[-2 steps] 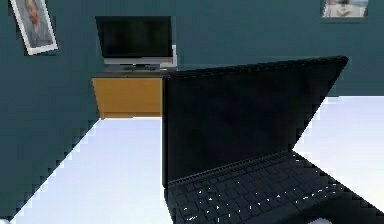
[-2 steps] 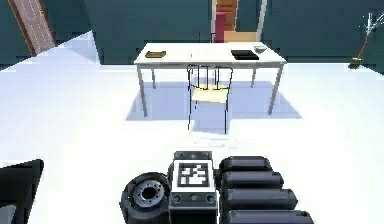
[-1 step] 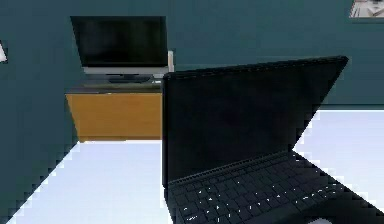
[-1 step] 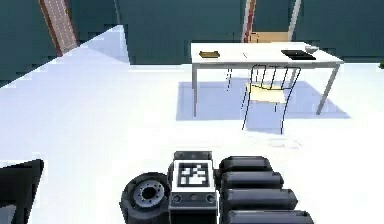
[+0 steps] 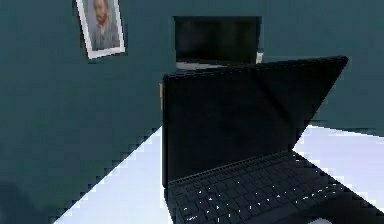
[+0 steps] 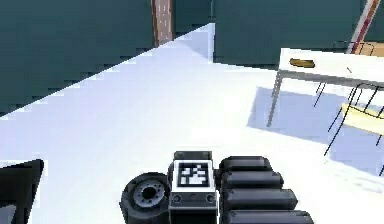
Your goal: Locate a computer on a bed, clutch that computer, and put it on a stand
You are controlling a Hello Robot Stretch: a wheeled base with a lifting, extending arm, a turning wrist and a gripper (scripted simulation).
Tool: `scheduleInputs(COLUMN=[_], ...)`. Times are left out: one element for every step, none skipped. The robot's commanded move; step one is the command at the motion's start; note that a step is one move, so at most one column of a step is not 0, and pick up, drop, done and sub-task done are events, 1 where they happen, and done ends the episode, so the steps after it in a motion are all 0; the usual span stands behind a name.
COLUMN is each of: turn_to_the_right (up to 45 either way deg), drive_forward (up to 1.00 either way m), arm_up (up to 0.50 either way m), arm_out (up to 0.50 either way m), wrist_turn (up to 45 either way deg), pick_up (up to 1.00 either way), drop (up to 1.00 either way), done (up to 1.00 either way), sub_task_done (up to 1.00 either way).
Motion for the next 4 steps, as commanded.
scheduleInputs(turn_to_the_right=[0.0,-6.0,0.0,-45.0], drive_forward=[1.00,0.00,0.85,0.00], arm_up=[0.00,0.00,0.00,0.00], arm_out=[0.00,0.00,0.00,0.00], wrist_turn=[0.0,0.0,0.0,0.0], pick_up=[0.00,0.00,0.00,0.00], drop=[0.00,0.00,0.00,0.00], done=[0.00,0.00,0.00,0.00], sub_task_done=[0.00,0.00,0.00,0.00])
